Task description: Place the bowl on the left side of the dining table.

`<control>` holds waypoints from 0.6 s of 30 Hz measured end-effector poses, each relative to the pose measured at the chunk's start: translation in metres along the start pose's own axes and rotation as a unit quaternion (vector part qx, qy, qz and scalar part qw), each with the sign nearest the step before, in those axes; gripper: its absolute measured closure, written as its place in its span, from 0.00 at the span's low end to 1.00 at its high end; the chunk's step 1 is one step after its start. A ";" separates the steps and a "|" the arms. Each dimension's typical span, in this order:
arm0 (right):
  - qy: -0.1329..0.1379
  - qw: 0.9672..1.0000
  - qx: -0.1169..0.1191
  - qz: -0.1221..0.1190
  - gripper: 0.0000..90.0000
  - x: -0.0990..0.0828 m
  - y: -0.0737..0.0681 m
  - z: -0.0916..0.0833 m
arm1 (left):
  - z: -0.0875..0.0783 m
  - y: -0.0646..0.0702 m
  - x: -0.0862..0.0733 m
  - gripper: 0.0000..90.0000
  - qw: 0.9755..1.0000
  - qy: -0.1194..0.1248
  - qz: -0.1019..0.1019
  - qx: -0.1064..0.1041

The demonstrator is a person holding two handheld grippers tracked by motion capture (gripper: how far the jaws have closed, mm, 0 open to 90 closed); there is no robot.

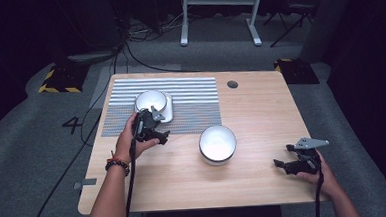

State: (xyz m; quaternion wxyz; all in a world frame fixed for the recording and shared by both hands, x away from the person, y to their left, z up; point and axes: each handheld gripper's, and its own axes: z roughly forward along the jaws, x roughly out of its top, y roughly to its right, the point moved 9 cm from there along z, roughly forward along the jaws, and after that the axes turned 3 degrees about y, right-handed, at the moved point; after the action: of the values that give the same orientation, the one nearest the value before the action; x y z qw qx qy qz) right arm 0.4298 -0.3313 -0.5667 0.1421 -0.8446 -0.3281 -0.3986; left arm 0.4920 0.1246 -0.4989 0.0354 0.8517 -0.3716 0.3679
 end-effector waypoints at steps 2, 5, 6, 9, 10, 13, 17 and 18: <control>0.000 1.000 0.000 0.000 0.13 0.000 0.000 0.000 | -0.002 0.003 -0.001 0.18 1.000 -0.002 0.000 -0.002; 0.000 1.000 0.000 0.000 0.13 0.000 0.000 0.000 | -0.004 0.004 -0.002 0.18 1.000 -0.001 0.009 0.002; 0.000 1.000 0.000 -0.001 0.13 0.000 0.000 0.000 | -0.003 0.007 -0.001 0.18 1.000 0.005 0.005 -0.004; 0.000 1.000 0.000 0.000 0.13 0.000 0.000 0.000 | -0.006 0.008 -0.001 0.18 1.000 0.012 0.010 0.004; 0.000 1.000 0.000 0.000 0.13 0.000 0.000 0.000 | -0.008 0.011 -0.002 0.18 1.000 0.009 0.004 -0.002; 0.000 1.000 0.000 -0.001 0.13 0.000 0.000 0.000 | -0.011 0.014 -0.004 0.18 1.000 0.014 0.004 -0.001; 0.000 1.000 0.000 0.000 0.13 0.000 0.000 0.000 | -0.013 0.015 -0.006 0.18 1.000 0.013 0.011 0.002; 0.000 1.000 0.000 0.000 0.13 0.000 0.000 0.000 | -0.014 0.016 -0.007 0.18 1.000 0.014 0.009 0.002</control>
State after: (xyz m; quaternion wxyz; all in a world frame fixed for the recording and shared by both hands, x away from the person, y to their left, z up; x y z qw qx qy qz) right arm 0.4298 -0.3313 -0.5667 0.1421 -0.8446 -0.3280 -0.3986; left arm 0.4699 0.1222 -0.4970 0.0355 0.8432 -0.3777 0.3809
